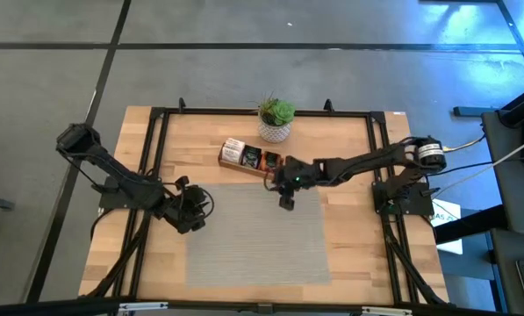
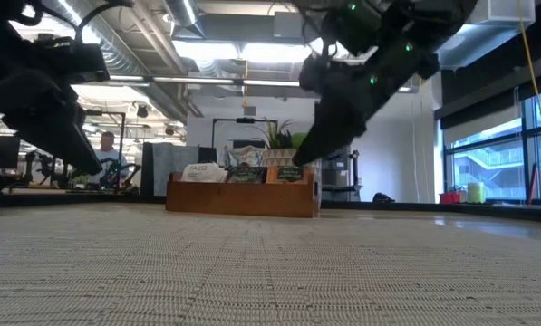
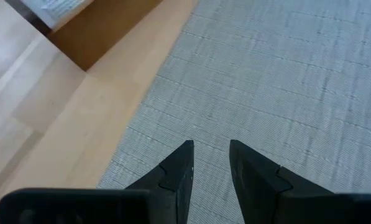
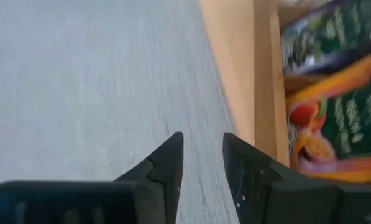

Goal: Pick & Place Tea
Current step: Adjust the wooden organizer on the table

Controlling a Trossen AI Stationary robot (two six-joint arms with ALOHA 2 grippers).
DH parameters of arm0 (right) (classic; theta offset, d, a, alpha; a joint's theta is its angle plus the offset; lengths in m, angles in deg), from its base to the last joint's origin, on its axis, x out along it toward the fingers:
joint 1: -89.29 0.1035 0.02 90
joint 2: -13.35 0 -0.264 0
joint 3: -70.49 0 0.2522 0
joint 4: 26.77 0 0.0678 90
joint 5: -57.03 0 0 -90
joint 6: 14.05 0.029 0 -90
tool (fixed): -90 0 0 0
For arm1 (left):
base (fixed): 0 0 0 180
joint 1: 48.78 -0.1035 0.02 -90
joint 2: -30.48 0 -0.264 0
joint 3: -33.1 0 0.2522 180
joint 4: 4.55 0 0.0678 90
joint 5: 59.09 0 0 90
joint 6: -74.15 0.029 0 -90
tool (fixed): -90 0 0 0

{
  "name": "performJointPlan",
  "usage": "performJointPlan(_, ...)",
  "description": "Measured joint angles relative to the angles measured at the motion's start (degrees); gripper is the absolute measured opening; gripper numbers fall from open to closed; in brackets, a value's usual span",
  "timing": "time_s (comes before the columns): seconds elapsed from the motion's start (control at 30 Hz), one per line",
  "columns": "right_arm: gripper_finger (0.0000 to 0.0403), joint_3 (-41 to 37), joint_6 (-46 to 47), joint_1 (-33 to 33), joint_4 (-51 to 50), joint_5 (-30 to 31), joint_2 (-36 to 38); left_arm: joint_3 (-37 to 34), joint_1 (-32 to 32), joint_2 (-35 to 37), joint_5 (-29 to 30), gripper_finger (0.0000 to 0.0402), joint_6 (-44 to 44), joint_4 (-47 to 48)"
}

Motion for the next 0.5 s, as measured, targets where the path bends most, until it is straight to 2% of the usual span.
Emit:
performJointPlan(0.2, 0.0116, 0.00, 2.50, 1.48, -0.60, 9.57, -4.85, 0.01, -1.73, 0.00, -1.74, 0.0100, 1.04, -0.29)
performJointPlan(0.37, 0.0116, 0.00, 5.25, 1.37, -3.88, 20.01, -5.21, 0.01, -1.72, 0.00, -1.89, 0.0100, 1.00, -0.30)
performJointPlan(0.5, 0.0116, 0.00, 5.59, 1.34, -3.84, 24.91, -5.21, 0.02, -1.72, 0.00, -1.89, 0.0100, 0.99, -0.30)
